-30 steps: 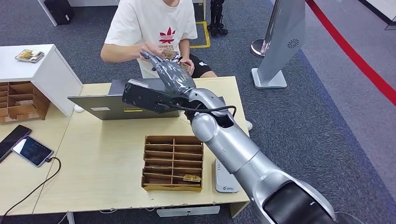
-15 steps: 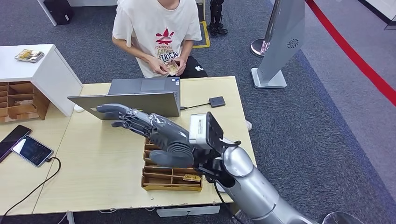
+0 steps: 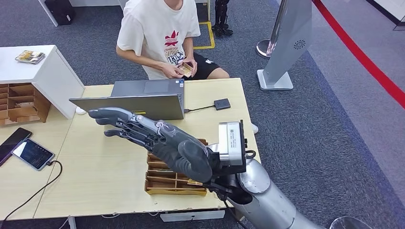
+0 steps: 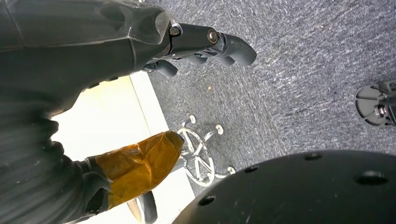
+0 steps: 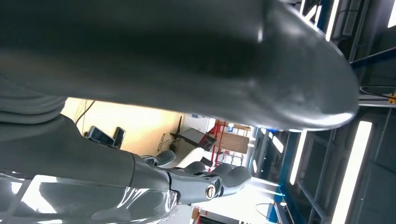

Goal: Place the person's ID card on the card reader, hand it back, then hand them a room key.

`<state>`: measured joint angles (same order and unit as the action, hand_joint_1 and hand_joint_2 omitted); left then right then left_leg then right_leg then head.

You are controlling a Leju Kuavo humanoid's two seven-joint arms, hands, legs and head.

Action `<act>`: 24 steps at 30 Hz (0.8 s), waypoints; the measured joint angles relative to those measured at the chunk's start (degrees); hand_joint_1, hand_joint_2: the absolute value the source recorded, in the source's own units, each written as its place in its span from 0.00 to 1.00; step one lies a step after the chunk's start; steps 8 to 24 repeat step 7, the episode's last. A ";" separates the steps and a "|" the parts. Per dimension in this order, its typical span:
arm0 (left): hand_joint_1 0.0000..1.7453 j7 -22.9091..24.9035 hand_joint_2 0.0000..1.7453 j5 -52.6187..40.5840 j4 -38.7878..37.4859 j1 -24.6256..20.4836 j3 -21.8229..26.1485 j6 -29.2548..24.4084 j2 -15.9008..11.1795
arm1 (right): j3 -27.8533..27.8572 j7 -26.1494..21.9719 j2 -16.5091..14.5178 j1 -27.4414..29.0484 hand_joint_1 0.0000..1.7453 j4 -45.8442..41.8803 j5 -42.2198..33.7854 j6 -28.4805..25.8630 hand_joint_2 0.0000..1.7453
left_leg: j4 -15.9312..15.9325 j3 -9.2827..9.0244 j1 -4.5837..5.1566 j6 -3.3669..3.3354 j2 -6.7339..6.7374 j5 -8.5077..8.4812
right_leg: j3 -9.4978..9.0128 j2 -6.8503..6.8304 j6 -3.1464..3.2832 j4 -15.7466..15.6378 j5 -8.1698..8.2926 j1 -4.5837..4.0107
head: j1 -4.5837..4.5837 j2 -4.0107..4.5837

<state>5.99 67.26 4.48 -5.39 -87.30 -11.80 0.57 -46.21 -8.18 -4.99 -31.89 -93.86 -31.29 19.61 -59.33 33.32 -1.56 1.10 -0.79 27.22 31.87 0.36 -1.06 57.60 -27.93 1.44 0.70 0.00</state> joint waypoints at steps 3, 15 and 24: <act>0.00 0.30 1.00 0.53 0.00 -0.01 0.11 -0.32 0.13 | -0.21 0.01 0.26 0.02 0.00 -0.71 -0.17 -0.57 0.00 | 0.00 0.00 0.00 -0.01 0.00 -0.01 | 0.00 0.00 0.00 0.00 0.00 0.00 | 0.00 0.00; 0.00 0.59 1.00 1.62 0.05 -0.38 0.69 -2.14 1.23 | -0.94 0.67 0.36 -0.02 0.00 -1.37 -0.58 -0.98 0.00 | 0.00 0.00 0.00 -0.01 -0.01 -0.01 | 0.00 0.00 0.00 0.00 0.00 0.00 | 0.01 0.00; 0.00 0.59 1.00 1.62 0.05 -0.38 0.69 -2.14 1.23 | -0.94 0.67 0.36 -0.02 0.00 -1.37 -0.58 -0.98 0.00 | 0.00 0.00 0.00 -0.01 -0.01 -0.01 | 0.00 0.00 0.00 0.00 0.00 0.00 | 0.01 0.00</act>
